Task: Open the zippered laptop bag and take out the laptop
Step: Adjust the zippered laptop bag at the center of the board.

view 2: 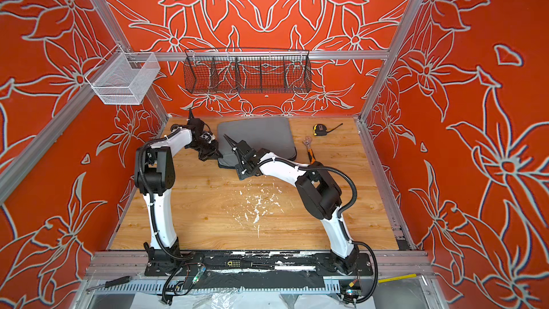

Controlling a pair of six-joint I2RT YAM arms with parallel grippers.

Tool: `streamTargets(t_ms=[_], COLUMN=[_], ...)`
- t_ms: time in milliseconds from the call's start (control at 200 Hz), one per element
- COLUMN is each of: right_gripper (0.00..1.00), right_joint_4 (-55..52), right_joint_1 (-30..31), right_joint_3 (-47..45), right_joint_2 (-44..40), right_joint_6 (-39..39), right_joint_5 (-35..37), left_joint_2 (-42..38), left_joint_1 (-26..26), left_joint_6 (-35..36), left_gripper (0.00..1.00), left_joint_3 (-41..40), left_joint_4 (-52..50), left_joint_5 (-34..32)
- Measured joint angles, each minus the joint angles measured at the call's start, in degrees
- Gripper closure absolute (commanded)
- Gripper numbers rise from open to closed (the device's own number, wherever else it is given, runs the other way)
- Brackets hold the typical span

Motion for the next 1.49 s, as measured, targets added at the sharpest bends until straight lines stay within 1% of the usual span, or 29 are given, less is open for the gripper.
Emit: streamTargets(t_ms=[110,240,340,400,466,551,666,721,856,936,1011,1121,1186,1326,1376,1487], right_gripper=[0.29,0.29,0.28,0.28,0.29,0.31,0.33,0.36,0.37,0.36,0.36,0.36,0.36,0.37,0.37,0.37], right_joint_4=[-0.83,-0.92,-0.63,-0.37,0.39,2.03,4.26,5.57,9.35,12.28,13.86,13.68,13.31,11.1,9.99,8.17], right_joint_1=[-0.02,-0.02,-0.42,-1.22,-3.06,-6.38,-9.57,-9.57,-9.07,-9.07,-9.09,-9.27,-9.64,-10.36,-10.62,-10.97], right_joint_3=[0.0,-3.17,-8.52,-11.91,-14.93,-18.93,-23.28,-24.13,-25.79,-27.08,-27.17,-22.97,-18.49,-7.61,-3.43,4.26], right_joint_2=[-0.04,-2.58,-6.91,-9.44,-10.86,-11.54,-12.02,-12.7,-12.81,-12.81,-12.28,-9.07,-5.86,1.42,4.2,9.05], right_joint_6=[0.02,0.11,0.57,1.38,2.67,4.55,7.26,8.61,12.94,15.56,17.09,16.94,15.47,10.82,8.68,4.63], right_joint_5=[0.07,0.83,1.95,2.21,1.95,1.09,-1.97,-3.02,-5.57,-6.86,-7.61,-7.67,-7.76,-8.41,-8.98,-10.21], left_joint_2=[-2.62,-10.03,-18.08,-24.83,-31.5,-39.74,-49.27,-53.57,-61.4,-63.49,-63.65,-62.71,-62.16,-61.02,-59.47,-53.88], left_joint_1=[0.28,-0.2,-1.53,-3.54,-5.97,-8.5,-9.29,-9.6,-9.57,-9.86,-11.02,-14.62,-18.29,-28.89,-32.52,-38.62], left_joint_6=[-1.68,-6.36,-10.86,-14.88,-18.69,-22.75,-26.86,-28.44,-31.41,-32.35,-32.79,-33.88,-35.43,-41.09,-43.39,-45.9], left_gripper=[1.0,1.0,1.0,1.0,1.0,1.0,1.0,1.0,1.0,1.0,1.0,1.0,0.98,0.89,0.85,0.81], left_joint_3=[-5.79,-17.77,-28.81,-37.03,-44.41,-51.91,-58.45,-60.35,-63.84,-65.66,-66.42,-67.36,-68.17,-68.43,-67.89,-64.92], left_joint_4=[4.33,10.75,14.91,17.57,19.76,20.76,20.87,21.14,20.55,20.55,20.37,20.46,21.35,24.74,26.36,28.22], left_joint_5=[2.73,3.85,2.84,1.38,-0.33,-2.56,-4.92,-6.12,-8.92,-9.07,-9.73,-11.61,-12.79,-17.46,-19.5,-22.38])
